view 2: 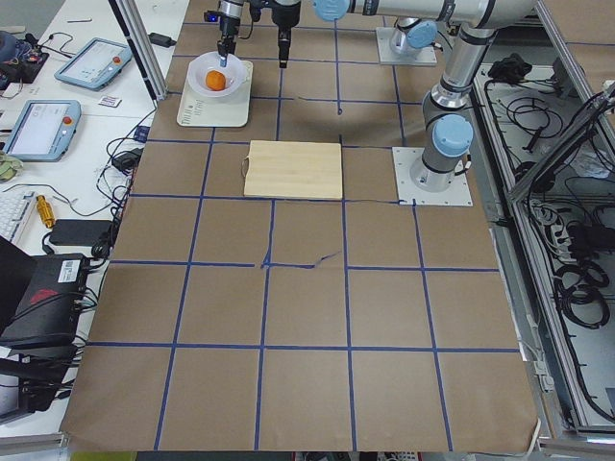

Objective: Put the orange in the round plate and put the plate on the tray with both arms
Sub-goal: 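Carry the plate with the orange onto the bear tray with the right gripper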

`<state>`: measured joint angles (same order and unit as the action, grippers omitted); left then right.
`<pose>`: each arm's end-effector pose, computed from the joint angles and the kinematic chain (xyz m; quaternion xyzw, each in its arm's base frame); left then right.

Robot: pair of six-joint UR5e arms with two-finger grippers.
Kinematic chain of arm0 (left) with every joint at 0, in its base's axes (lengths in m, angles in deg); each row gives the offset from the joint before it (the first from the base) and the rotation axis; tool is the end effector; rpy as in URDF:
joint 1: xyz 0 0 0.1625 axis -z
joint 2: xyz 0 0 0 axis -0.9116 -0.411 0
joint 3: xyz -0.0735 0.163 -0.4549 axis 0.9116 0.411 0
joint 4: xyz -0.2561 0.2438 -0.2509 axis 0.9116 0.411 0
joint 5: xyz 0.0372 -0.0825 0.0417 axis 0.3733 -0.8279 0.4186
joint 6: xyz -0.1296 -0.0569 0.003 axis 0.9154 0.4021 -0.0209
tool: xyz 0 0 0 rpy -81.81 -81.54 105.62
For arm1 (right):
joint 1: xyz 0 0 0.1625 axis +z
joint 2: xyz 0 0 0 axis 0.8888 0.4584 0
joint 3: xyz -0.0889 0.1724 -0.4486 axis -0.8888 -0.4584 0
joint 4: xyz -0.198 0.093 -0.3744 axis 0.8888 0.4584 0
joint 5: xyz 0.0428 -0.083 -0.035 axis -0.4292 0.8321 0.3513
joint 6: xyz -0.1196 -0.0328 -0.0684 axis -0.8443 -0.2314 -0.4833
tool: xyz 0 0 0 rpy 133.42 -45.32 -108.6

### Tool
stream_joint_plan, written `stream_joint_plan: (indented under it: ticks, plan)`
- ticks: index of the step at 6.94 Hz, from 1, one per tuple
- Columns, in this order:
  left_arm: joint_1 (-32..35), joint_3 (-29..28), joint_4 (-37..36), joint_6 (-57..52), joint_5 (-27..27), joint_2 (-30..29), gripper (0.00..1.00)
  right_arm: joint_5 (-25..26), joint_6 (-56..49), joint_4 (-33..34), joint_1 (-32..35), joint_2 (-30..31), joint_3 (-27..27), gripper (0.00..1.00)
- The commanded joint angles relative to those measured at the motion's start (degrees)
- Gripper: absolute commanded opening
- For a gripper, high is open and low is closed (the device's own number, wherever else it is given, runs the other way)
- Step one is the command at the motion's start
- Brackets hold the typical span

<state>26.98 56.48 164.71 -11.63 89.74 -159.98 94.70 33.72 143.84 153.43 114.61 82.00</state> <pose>-0.1623 -0.5260 0.5232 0.0173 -0.9993 0.0303 0.0158 0.2062 -0.8049 0.2115 0.1421 0.9530 -0.0975 0.2493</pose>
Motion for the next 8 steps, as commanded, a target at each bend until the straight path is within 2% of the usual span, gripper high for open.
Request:
stream_joint_plan:
  ticks: [1,2,3,4,5,6,7,8]
  plan:
    - [0.0,0.1,0.0,0.0,0.0,0.1,1.0,0.8,-0.1,0.1,0.0,-0.1,1.8,0.16]
    - [0.0,0.1,0.0,0.0,0.0,0.1,1.0,1.8,-0.5,0.3,0.0,-0.3,1.6,0.27]
    - [0.0,0.1,0.1,0.0,0.0,0.1,1.0,5.9,-2.4,0.3,-0.5,0.2,1.7,0.53]
    - [0.0,0.1,0.1,0.0,0.0,0.1,1.0,7.0,-5.3,0.1,-1.9,0.4,1.3,1.0]
    - [0.0,0.1,0.1,0.0,0.0,0.1,1.0,8.0,-7.3,-0.4,-4.3,0.6,-0.4,1.0]
    - [0.0,0.1,0.1,0.0,0.0,0.1,1.0,12.7,-15.1,-7.9,-6.2,1.4,-1.9,1.0]
    - [0.0,0.1,0.1,0.0,0.0,0.1,1.0,17.5,-19.8,-10.2,-6.7,3.1,-3.1,1.0]
    - [0.0,0.1,0.1,0.0,0.0,0.1,1.0,24.7,-26.0,-12.7,-6.9,5.0,-4.0,1.0]
